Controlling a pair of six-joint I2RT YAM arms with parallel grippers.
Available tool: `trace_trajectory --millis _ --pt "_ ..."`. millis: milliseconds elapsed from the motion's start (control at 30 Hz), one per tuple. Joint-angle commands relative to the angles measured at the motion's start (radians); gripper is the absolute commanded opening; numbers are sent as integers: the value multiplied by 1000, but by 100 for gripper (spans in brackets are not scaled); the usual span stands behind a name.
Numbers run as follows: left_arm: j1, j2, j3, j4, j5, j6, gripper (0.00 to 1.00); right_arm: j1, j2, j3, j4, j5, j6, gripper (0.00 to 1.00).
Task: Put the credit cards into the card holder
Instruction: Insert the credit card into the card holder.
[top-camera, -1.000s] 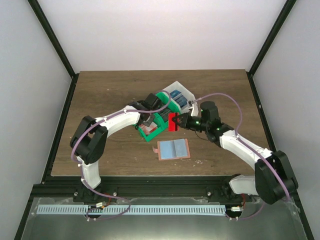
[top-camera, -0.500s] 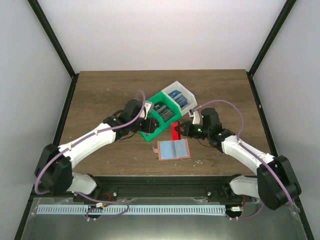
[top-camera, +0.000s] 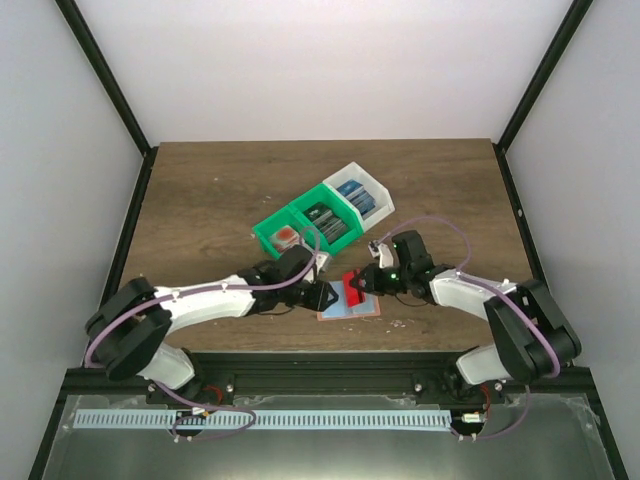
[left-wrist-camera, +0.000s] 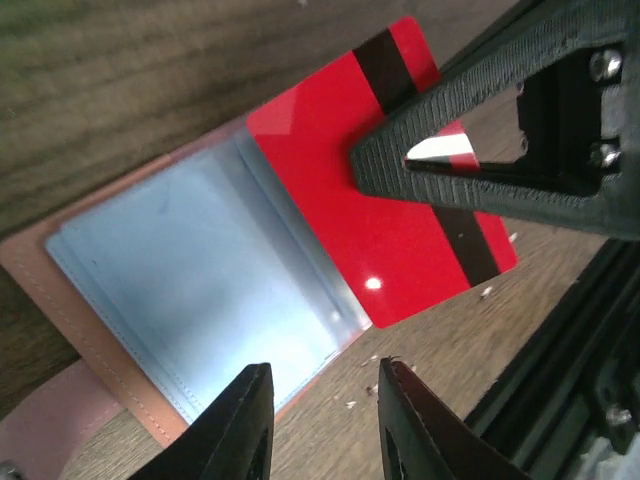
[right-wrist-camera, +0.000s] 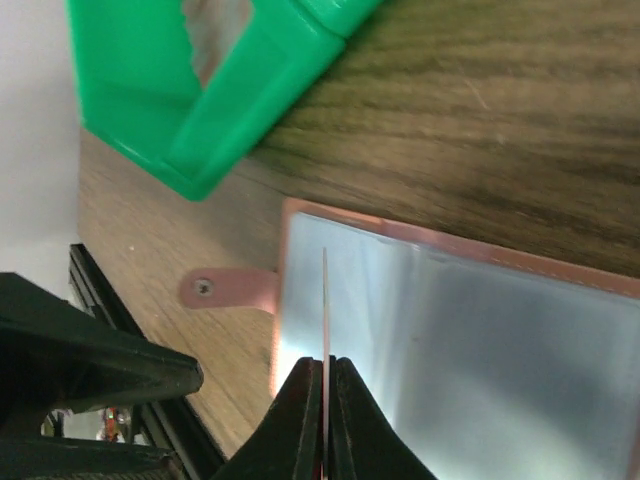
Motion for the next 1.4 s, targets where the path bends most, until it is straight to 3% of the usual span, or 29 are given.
trace_trajectory --millis 0,400,1133,1367 --pt "-41 75 5 38 -71 -13 31 -12 56 -34 95 -19 -36 2" --pt "-68 164 10 -35 -179 -23 27 -15 161 -97 243 -28 1 2" --pt "-75 183 -17 -37 -196 -39 22 -15 241 -191 489 -23 220 2" --pt "-75 185 -17 -37 -200 -43 22 10 282 -193 565 -115 245 2"
